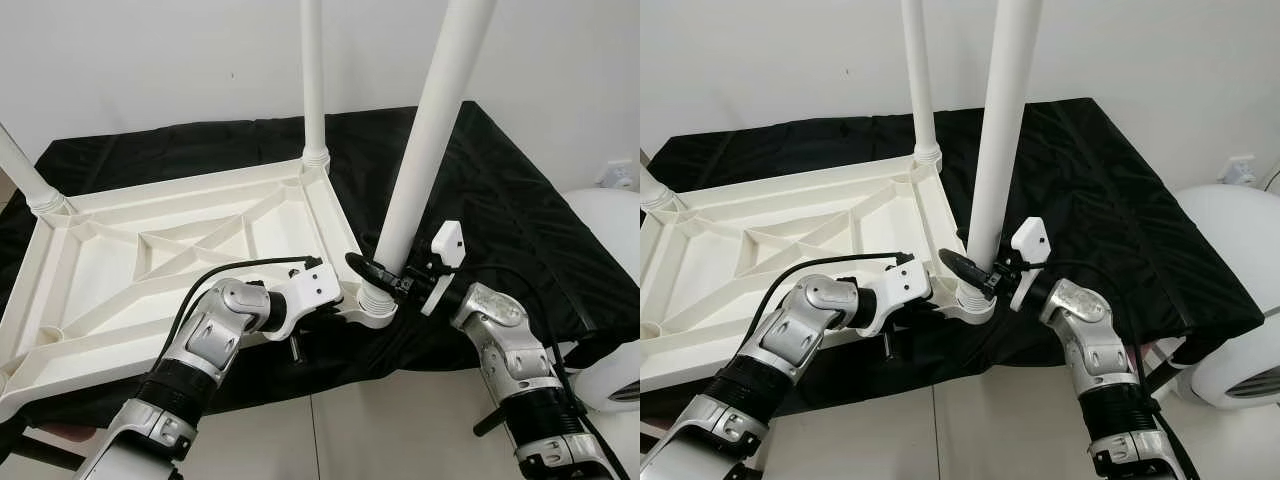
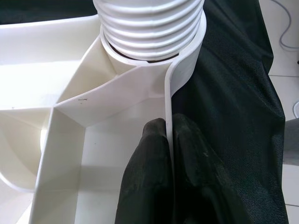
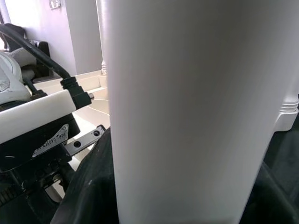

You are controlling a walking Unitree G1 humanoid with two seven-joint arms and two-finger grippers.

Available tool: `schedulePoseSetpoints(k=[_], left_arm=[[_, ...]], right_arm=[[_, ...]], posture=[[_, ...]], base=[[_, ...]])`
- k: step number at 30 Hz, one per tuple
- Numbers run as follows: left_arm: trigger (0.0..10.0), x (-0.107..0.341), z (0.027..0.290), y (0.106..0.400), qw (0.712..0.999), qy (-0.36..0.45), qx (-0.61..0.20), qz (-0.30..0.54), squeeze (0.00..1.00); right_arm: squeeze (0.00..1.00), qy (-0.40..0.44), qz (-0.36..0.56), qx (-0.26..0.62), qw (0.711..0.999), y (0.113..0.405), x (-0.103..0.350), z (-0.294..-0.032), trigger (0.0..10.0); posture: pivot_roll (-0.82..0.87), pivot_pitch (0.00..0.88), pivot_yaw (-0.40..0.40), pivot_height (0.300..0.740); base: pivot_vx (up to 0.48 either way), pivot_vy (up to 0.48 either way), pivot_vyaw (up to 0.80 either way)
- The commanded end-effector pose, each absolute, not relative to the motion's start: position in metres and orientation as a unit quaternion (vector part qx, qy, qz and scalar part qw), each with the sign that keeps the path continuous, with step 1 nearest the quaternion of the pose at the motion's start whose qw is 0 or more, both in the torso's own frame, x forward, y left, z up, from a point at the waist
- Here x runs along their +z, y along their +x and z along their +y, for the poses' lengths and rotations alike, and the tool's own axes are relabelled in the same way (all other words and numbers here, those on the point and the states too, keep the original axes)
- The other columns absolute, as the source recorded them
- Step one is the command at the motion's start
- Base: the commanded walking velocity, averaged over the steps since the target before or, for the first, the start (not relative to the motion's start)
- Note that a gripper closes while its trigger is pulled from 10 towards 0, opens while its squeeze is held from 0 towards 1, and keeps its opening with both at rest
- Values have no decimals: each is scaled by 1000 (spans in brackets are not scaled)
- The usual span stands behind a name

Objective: Building children table

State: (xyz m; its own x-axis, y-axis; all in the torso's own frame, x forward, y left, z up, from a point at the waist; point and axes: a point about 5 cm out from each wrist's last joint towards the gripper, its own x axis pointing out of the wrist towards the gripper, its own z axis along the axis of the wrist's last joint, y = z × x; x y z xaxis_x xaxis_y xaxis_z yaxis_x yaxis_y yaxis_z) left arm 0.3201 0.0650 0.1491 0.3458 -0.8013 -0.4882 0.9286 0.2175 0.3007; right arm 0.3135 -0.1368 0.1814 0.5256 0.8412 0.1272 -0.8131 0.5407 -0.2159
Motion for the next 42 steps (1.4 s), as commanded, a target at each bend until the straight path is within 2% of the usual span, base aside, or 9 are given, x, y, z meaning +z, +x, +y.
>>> schedulePoseSetpoints(k=[1,22,31,42], left_arm=[[10000,139,78,324,803,291,-503,134,0],[10000,139,78,322,803,291,-504,132,0],[10000,140,72,319,805,283,-506,126,0],[10000,140,70,317,802,284,-510,126,0]], right_arm=[[0,-68,-64,493,865,308,162,-134,10000],[0,-80,-44,510,855,303,151,-130,10000],[0,-43,-33,474,879,305,144,-133,10000],[0,-29,-5,489,872,305,137,-134,10000]], posture=[[-131,109,67,740],[-125,108,63,740],[-126,103,69,740],[-125,100,68,740]], base=[[0,0,0],[0,0,0],[0,0,0],[0,0,0]])
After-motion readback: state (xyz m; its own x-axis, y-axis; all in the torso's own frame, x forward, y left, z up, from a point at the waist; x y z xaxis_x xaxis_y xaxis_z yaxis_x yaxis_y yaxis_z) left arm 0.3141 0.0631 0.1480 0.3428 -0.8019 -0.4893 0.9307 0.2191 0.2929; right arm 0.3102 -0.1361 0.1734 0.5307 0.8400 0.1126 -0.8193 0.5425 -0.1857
